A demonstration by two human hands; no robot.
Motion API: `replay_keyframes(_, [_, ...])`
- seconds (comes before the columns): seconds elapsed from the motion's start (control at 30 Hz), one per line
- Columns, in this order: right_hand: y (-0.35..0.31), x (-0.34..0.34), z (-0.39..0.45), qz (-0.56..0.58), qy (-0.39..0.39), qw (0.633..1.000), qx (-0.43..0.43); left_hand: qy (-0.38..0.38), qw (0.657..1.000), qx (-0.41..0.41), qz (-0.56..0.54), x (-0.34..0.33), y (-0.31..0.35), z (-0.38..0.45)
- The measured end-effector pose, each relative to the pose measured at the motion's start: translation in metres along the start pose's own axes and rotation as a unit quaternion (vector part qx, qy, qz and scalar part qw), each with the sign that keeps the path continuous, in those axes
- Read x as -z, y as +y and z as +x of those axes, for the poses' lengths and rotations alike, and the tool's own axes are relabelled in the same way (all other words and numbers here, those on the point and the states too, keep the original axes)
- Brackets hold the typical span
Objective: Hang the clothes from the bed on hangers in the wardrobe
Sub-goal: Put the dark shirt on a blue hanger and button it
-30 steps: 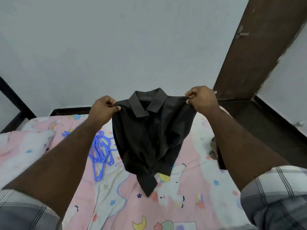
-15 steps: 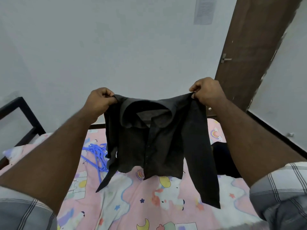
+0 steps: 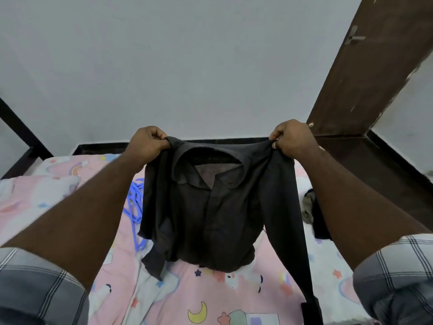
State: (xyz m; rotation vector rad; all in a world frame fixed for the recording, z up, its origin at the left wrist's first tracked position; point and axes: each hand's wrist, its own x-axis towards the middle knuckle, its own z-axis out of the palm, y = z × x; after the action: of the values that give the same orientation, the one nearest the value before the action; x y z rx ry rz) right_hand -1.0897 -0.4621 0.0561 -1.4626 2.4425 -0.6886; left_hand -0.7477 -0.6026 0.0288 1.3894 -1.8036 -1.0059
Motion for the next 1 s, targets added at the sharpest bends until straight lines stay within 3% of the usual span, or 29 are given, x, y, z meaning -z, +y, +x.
replay_keyframes(0.37, [0.059, -0.151, 0.192, 0.018, 0.015, 0.996, -0.081, 0.05, 0.99, 0.046, 0.12, -0.127, -0.077, 0.191])
replay_keyframes(0.53, [0.079, -0.231, 0.224, 0.045, -0.017, 0.998, -0.05, 0.022, 0.982, 0.064, 0.175, -0.179, -0.129, 0.233])
replay_keyframes(0.83, [0.105, -0.359, 0.104, 0.138, -0.201, 0.961, -0.128, -0.063, 0.967, 0.195, 0.149, -0.239, -0.236, 0.112])
replay_keyframes(1.0, [0.11, -0.394, 0.041, 0.162, -0.22, 0.941, -0.198, -0.091, 0.948, 0.262, 0.153, -0.236, -0.286, 0.042])
